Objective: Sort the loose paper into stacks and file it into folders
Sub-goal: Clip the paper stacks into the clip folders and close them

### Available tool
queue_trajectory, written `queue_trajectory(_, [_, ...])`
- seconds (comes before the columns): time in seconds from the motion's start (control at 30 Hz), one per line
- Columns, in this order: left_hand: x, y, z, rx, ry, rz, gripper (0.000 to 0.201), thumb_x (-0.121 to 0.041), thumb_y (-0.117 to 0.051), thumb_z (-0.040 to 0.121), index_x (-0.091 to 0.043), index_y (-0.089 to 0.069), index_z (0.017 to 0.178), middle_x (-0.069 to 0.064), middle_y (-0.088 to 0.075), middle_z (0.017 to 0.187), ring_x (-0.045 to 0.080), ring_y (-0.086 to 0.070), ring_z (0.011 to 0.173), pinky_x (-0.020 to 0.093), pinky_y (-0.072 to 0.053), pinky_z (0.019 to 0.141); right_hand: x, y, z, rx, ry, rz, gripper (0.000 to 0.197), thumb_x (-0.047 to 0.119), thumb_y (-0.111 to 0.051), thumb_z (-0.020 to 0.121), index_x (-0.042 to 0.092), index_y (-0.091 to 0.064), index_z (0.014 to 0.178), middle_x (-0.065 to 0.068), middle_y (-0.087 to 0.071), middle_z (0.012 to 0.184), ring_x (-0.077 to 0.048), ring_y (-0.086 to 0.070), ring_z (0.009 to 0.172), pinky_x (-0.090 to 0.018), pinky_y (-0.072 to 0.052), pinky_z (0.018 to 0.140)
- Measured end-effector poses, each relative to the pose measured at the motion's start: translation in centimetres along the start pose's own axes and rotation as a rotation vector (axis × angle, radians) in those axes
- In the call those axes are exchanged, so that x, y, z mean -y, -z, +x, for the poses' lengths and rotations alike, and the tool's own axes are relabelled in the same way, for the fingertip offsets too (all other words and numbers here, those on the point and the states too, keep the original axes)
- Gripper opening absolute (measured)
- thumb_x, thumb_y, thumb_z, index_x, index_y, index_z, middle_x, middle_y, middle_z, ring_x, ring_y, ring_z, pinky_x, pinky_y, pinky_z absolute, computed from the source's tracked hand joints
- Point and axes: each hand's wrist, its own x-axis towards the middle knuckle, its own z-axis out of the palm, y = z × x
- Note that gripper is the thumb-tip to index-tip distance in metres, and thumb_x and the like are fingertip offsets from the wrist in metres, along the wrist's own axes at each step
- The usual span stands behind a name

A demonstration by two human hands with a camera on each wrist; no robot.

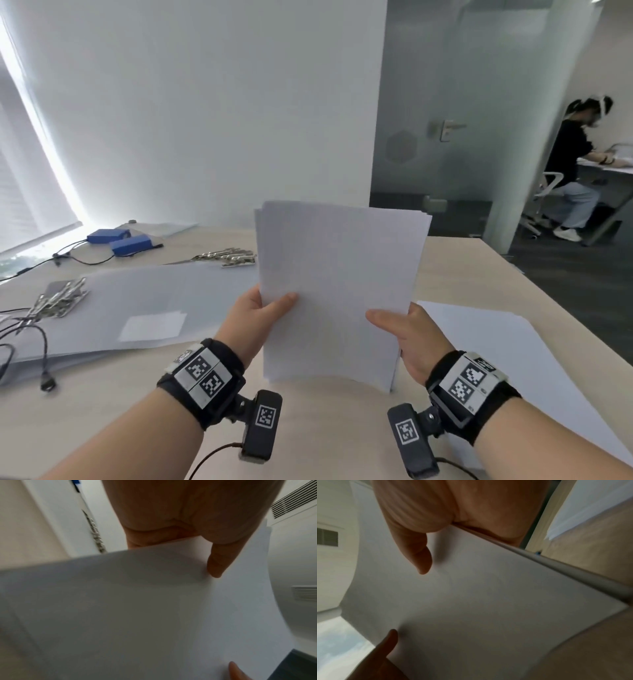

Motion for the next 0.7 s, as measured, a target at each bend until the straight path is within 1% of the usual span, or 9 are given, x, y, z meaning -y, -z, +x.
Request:
queue_trajectory(0.07, [1.0, 0.6, -0.2, 0.022, 0.000, 0.030, 0.037, -0.020, -0.079, 0.082, -0.016, -0.067, 0.117, 0.001, -0.078, 0.109, 0.022, -0.073, 0.104, 0.038, -0.056, 0.088, -0.8, 0.0, -0.1, 0.008, -0.013, -0.018, 0.027, 0.013, -0.077, 0.082, 0.003, -0.076, 0.106, -0.015, -0.077, 0.107, -0.032, -0.073, 0.103, -0.042, -0.055, 0.093])
queue_trajectory(0.13, [1.5, 0.8, -0.2, 0.022, -0.021, 0.034, 0.043, -0.023, -0.075, 0.077, -0.019, -0.065, 0.119, 0.000, -0.077, 0.112, 0.020, -0.073, 0.104, 0.038, -0.056, 0.089, -1.0, 0.0, -0.1, 0.000, -0.005, -0.010, 0.030, 0.015, -0.078, 0.079, 0.002, -0.076, 0.106, -0.016, -0.076, 0.106, -0.034, -0.073, 0.103, -0.043, -0.056, 0.091])
queue_trajectory(0.23, [1.6, 0.5, -0.2, 0.021, -0.006, 0.002, 0.035, -0.014, -0.074, 0.085, -0.017, -0.064, 0.119, 0.000, -0.077, 0.112, 0.019, -0.073, 0.103, 0.034, -0.057, 0.086, -0.6, 0.1, 0.2, -0.012, 0.035, 0.010, 0.030, 0.012, -0.080, 0.080, 0.002, -0.074, 0.108, -0.016, -0.076, 0.107, -0.033, -0.073, 0.103, -0.043, -0.056, 0.092])
queue_trajectory(0.3, [1.9, 0.1, -0.3, 0.030, 0.016, 0.005, 0.024, -0.006, -0.067, 0.094, -0.017, -0.066, 0.116, -0.003, -0.078, 0.108, 0.016, -0.074, 0.101, 0.027, -0.058, 0.082, -0.4, 0.1, 0.2, -0.022, 0.047, 0.028, 0.023, 0.008, -0.075, 0.086, 0.003, -0.074, 0.108, -0.016, -0.076, 0.107, -0.032, -0.073, 0.103, -0.043, -0.055, 0.092])
queue_trajectory(0.4, [2.7, -0.3, -0.8, 0.041, 0.044, 0.008, 0.021, -0.007, -0.062, 0.097, -0.018, -0.066, 0.114, -0.003, -0.078, 0.109, 0.015, -0.074, 0.101, 0.023, -0.058, 0.079, -0.8, 0.1, 0.0, -0.037, 0.040, 0.020, 0.016, 0.006, -0.073, 0.087, 0.006, -0.077, 0.103, -0.015, -0.077, 0.106, -0.031, -0.073, 0.103, -0.043, -0.054, 0.093])
queue_trajectory(0.47, [3.0, -0.3, -1.1, 0.045, 0.056, -0.025, 0.023, -0.006, -0.062, 0.097, -0.016, -0.066, 0.117, -0.001, -0.077, 0.111, 0.017, -0.074, 0.102, 0.024, -0.058, 0.080, -1.2, 0.1, -0.1, -0.042, 0.036, 0.029, 0.014, 0.007, -0.077, 0.084, 0.009, -0.079, 0.098, -0.015, -0.077, 0.105, -0.031, -0.073, 0.101, -0.045, -0.054, 0.095])
queue_trajectory(0.57, [3.1, -0.3, -1.3, 0.053, 0.068, -0.111, 0.030, -0.007, -0.067, 0.095, -0.016, -0.063, 0.123, 0.004, -0.076, 0.113, 0.023, -0.073, 0.103, 0.035, -0.057, 0.085, -1.3, 0.1, -0.2, -0.029, 0.042, 0.053, 0.013, 0.004, -0.072, 0.087, 0.012, -0.080, 0.093, -0.014, -0.077, 0.105, -0.029, -0.074, 0.101, -0.043, -0.054, 0.094])
queue_trajectory(0.63, [3.2, -0.3, -1.3, 0.066, 0.069, -0.116, 0.038, -0.016, -0.074, 0.086, -0.015, -0.065, 0.123, 0.005, -0.076, 0.113, 0.024, -0.073, 0.105, 0.038, -0.056, 0.088, -1.2, -0.1, -0.3, -0.010, 0.052, 0.044, 0.014, 0.005, -0.072, 0.087, 0.013, -0.079, 0.095, -0.013, -0.077, 0.107, -0.028, -0.073, 0.103, -0.043, -0.053, 0.095])
queue_trajectory(0.7, [3.2, -0.4, -1.2, 0.076, 0.076, -0.093, 0.043, -0.025, -0.074, 0.078, -0.012, -0.069, 0.118, 0.005, -0.077, 0.111, 0.026, -0.073, 0.105, 0.038, -0.056, 0.089, -1.0, -0.1, -0.3, -0.002, 0.054, 0.051, 0.015, 0.013, -0.081, 0.081, 0.015, -0.080, 0.095, -0.013, -0.077, 0.107, -0.029, -0.072, 0.105, -0.042, -0.053, 0.094])
